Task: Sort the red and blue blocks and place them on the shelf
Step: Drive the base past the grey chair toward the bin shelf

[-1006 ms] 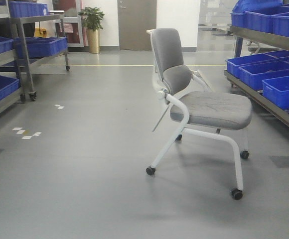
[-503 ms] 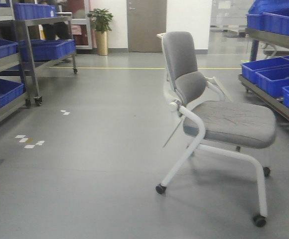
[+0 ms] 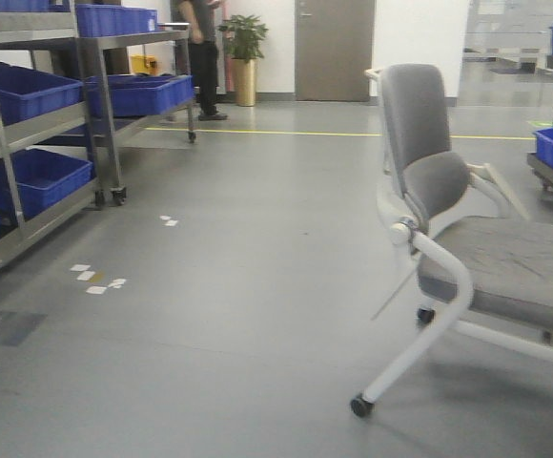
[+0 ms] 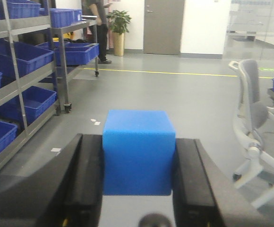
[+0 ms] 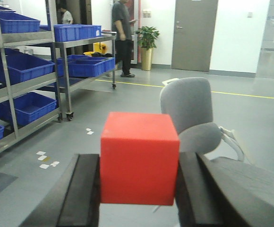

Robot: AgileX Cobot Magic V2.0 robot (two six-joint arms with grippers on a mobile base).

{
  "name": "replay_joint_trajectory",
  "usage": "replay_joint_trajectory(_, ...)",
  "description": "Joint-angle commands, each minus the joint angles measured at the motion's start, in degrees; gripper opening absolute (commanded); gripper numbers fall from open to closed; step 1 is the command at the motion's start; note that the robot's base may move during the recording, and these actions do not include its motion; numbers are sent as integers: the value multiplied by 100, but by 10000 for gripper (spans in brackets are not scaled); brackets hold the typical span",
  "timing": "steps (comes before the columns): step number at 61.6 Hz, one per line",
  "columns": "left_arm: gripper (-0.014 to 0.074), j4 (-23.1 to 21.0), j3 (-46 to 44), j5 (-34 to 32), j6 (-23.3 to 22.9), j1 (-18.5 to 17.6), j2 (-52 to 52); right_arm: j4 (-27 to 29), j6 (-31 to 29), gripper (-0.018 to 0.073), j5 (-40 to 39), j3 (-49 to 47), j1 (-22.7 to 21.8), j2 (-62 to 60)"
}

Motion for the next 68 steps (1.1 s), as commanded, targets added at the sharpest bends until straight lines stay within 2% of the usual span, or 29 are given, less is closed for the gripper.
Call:
replay_joint_trajectory(1,122,-43,-177,-501,-13,-8,53,2,-49,257,-533,-153,-27,27)
replay_joint_trajectory(68,122,-43,-177,-501,-13,-8,53,2,-49,257,-533,-153,-27,27)
